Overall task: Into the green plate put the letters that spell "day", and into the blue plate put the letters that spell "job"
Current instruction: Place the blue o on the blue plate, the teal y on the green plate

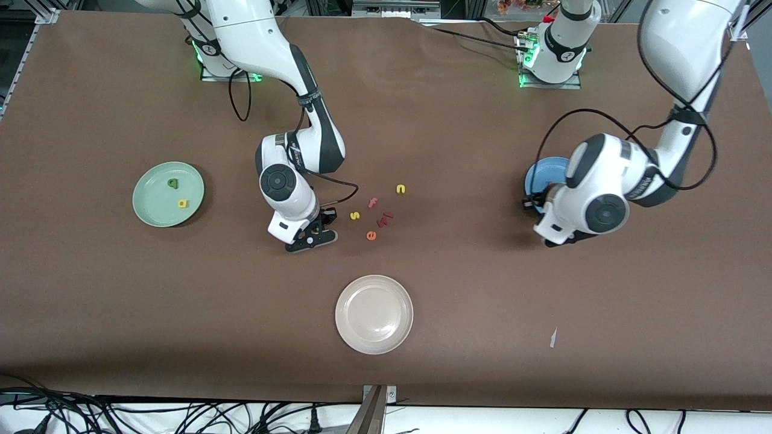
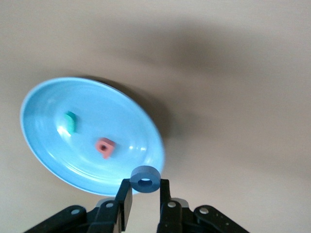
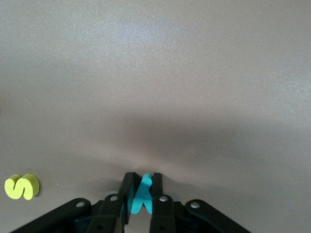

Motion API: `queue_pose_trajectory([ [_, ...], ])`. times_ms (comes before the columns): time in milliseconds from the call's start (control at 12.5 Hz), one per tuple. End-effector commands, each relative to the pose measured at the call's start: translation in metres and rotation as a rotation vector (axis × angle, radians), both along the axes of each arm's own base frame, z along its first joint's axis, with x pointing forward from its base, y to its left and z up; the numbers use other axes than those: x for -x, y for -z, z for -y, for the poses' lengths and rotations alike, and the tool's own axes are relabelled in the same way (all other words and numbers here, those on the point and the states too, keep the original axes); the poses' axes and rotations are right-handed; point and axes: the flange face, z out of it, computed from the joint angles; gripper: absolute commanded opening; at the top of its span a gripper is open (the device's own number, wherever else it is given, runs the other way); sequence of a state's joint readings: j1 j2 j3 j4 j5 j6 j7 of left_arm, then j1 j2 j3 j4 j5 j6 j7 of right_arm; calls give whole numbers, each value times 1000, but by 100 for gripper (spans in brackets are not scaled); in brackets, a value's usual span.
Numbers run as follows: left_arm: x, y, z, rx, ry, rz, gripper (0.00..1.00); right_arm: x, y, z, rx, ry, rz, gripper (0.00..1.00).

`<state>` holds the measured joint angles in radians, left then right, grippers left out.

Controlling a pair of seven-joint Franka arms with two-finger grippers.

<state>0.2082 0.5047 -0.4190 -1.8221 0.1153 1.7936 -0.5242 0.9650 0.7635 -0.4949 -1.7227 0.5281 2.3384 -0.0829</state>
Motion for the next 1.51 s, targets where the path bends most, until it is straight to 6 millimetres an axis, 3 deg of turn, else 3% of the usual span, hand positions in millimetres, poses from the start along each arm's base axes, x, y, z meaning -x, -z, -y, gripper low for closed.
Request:
queue_pose_trajectory([
  [0,4,27,-20,45,50,-51,6,-3,-3,-4,-12,-2,0,12],
  [239,18,57,-15,53,60,-107,13,-10,-14,5,-15,13,-22,6],
  [319,18,58,-15,54,60,-109,41,-14,-20,14,-7,18,-32,6],
  [399,17,58,-17,53,55,-107,99,-20,-28,26,0,29,-43,6],
  [558,14,53,-18,48,43,-103,100,-32,-53,47,5,20,-78,4],
  [717,5,33,-20,41,42,-88,100,-43,-77,80,0,20,-108,2],
  [1116,-46,-74,-15,39,58,-21,100,-58,-119,209,34,28,-220,2],
  [1435,-70,-155,-15,94,158,130,100,-62,-102,330,47,186,-275,2],
])
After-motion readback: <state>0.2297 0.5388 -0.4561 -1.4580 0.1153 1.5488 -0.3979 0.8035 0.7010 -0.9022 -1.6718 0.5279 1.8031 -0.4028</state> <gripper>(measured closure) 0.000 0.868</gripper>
